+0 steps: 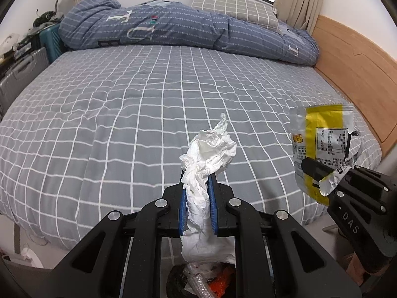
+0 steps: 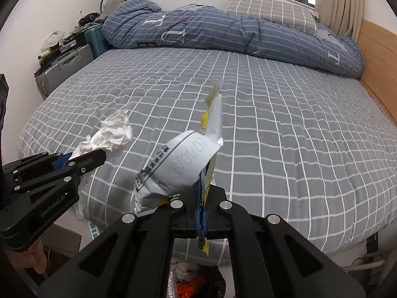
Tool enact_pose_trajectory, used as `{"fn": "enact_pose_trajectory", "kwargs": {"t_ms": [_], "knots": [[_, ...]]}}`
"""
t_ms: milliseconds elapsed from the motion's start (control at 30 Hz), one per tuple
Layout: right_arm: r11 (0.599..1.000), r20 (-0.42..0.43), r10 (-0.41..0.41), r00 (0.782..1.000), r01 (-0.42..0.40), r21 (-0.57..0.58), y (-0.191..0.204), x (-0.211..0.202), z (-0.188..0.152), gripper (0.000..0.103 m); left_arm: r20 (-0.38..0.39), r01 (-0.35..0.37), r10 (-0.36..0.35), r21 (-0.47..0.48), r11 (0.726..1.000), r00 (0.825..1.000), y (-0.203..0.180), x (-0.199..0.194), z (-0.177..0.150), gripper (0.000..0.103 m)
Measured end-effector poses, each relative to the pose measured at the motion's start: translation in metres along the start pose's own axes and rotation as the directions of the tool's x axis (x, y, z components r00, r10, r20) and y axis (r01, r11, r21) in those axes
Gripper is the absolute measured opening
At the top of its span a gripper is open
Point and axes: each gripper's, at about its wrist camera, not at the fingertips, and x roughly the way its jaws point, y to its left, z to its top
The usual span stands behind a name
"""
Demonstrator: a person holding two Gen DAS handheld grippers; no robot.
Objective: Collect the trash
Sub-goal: 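Lift the tissues and yellow packet and carry both over the black bin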
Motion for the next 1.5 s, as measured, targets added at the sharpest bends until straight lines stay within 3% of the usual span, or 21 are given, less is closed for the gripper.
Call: {"fn": "enact_pose_trajectory", "kwargs": {"t_ms": [933,1500], "knots": [[0.998,-0.06,0.053,0.997,-0.051,0.029,0.018,-0.052,-0.079,0.0,-0.075,0.007,-0.009,-0.027,1.0,0.997,-0.002,-0.045,-0.084,0.014],[0.993,-0.158,0.103,0.982,-0.094,0.066,0.023,-0.069,-0.135,0.0,-0.164,-0.025,0.018,-0.037,0.999,0.986,0.001,-0.064,-0.136,0.014]]}}
